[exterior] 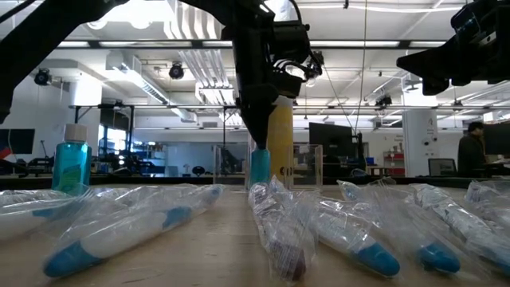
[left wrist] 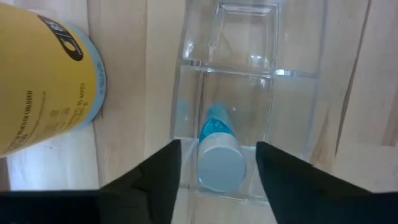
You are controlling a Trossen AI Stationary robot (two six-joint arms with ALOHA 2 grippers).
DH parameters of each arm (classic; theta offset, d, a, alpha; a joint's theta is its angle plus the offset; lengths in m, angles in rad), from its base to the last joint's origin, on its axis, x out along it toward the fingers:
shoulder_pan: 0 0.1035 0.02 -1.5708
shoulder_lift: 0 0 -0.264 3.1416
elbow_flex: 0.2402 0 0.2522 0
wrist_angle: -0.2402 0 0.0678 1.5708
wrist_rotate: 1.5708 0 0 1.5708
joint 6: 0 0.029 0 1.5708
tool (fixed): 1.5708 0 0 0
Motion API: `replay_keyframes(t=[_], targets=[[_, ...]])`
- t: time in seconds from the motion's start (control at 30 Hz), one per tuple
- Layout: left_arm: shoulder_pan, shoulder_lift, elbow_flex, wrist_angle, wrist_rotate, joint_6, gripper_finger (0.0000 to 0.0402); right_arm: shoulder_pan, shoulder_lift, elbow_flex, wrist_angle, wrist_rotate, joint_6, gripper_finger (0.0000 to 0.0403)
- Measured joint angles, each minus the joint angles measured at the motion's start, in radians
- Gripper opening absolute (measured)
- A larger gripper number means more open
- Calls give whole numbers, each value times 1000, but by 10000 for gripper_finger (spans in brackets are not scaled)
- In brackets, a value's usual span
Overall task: Pick & Place toothbrushing station
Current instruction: Put the blue mouthwash into the middle of the transparent organizer
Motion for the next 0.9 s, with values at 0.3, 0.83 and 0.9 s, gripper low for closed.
replay_keyframes(t=[0.3,0.83,0.9], targets=[[-2,-3,44,-84,-10,0,232,0,0,0,-1,0,0,8],[-97,-339,163,-62,-12,-80,214,0,0,0,-2,-1,3,8],[-125,-443,93,34,-23,-115,199,0,0,0,-2,-1,4,8]])
